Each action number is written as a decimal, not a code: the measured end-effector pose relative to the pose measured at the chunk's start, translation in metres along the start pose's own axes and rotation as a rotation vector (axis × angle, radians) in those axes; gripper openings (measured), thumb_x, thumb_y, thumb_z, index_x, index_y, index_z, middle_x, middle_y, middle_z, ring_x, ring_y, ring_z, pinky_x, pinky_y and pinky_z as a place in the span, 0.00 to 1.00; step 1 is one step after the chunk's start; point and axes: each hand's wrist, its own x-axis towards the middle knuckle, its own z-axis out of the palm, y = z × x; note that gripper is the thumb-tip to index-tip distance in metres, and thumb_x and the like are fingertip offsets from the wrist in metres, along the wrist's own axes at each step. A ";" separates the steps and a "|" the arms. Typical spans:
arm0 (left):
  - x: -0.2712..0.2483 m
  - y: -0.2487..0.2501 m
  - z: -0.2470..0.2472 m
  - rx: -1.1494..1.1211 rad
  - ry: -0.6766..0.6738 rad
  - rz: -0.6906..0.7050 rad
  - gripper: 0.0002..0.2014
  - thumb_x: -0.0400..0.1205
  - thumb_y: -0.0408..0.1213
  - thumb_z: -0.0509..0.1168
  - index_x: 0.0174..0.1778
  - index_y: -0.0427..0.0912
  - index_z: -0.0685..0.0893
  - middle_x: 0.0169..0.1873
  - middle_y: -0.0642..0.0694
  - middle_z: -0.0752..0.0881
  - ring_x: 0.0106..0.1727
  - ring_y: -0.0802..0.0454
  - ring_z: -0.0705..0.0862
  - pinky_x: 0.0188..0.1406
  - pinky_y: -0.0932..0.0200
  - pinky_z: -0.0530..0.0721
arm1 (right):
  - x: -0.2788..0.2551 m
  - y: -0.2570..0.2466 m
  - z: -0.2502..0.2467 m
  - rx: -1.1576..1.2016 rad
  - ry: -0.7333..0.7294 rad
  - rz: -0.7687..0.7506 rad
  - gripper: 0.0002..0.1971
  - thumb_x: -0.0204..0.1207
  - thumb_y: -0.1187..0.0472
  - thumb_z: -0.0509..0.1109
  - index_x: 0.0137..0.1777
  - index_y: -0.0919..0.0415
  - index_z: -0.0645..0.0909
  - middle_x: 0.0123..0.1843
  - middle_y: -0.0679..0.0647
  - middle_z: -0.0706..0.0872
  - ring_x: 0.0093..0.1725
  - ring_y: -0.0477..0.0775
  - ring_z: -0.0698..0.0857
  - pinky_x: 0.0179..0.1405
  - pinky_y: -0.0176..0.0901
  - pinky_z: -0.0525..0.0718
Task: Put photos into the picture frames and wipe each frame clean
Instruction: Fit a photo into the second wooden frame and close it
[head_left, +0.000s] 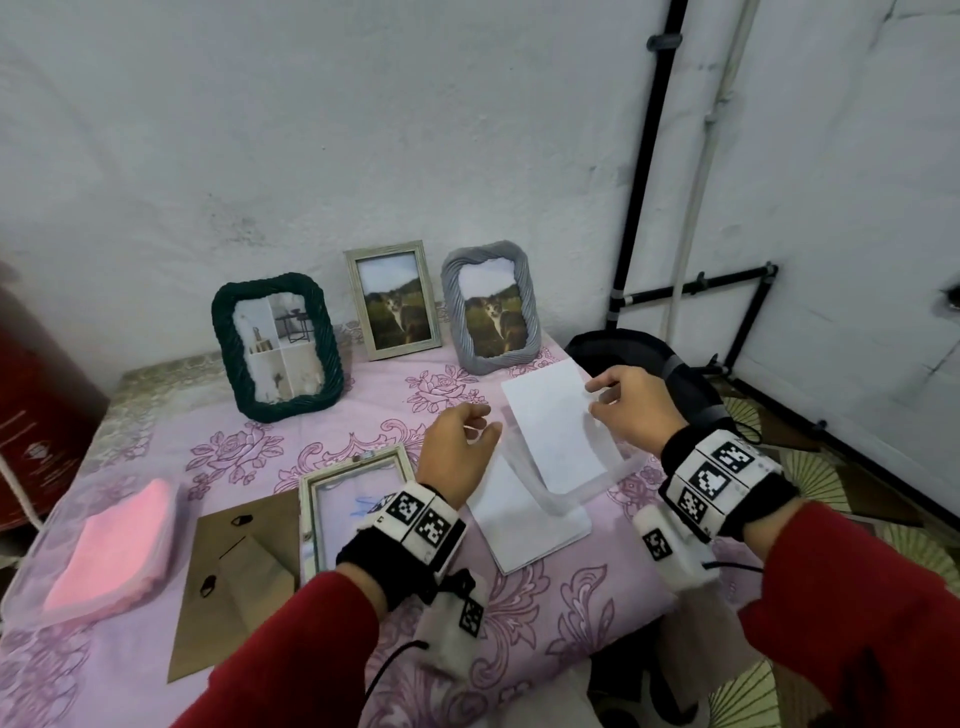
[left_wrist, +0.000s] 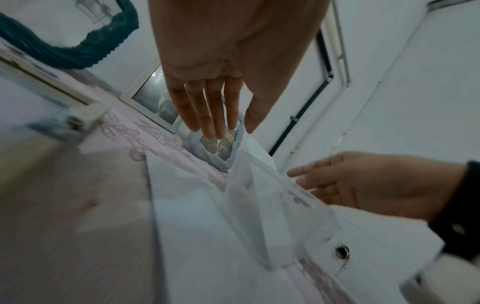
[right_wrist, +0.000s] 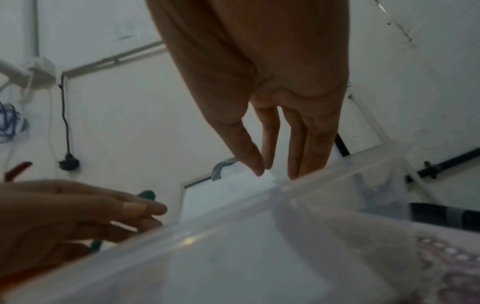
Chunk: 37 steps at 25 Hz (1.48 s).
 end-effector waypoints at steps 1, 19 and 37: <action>0.007 0.002 0.002 -0.017 -0.024 -0.031 0.16 0.80 0.36 0.67 0.62 0.35 0.82 0.51 0.40 0.86 0.53 0.46 0.84 0.56 0.59 0.78 | 0.003 0.004 -0.001 -0.034 -0.033 0.025 0.14 0.73 0.70 0.68 0.58 0.67 0.81 0.49 0.60 0.81 0.51 0.59 0.83 0.54 0.49 0.83; 0.019 0.032 -0.005 -0.482 0.109 0.048 0.07 0.79 0.28 0.66 0.51 0.40 0.78 0.42 0.40 0.84 0.40 0.49 0.82 0.42 0.59 0.82 | 0.002 -0.029 -0.011 0.280 0.240 -0.212 0.07 0.75 0.66 0.70 0.52 0.58 0.82 0.33 0.44 0.79 0.32 0.39 0.77 0.35 0.21 0.74; -0.037 -0.034 -0.134 -0.306 0.075 -0.013 0.28 0.78 0.22 0.64 0.71 0.49 0.70 0.47 0.41 0.79 0.36 0.55 0.83 0.40 0.47 0.87 | -0.035 -0.111 0.076 0.424 -0.288 -0.391 0.40 0.73 0.74 0.69 0.79 0.46 0.57 0.44 0.45 0.75 0.29 0.47 0.79 0.37 0.47 0.88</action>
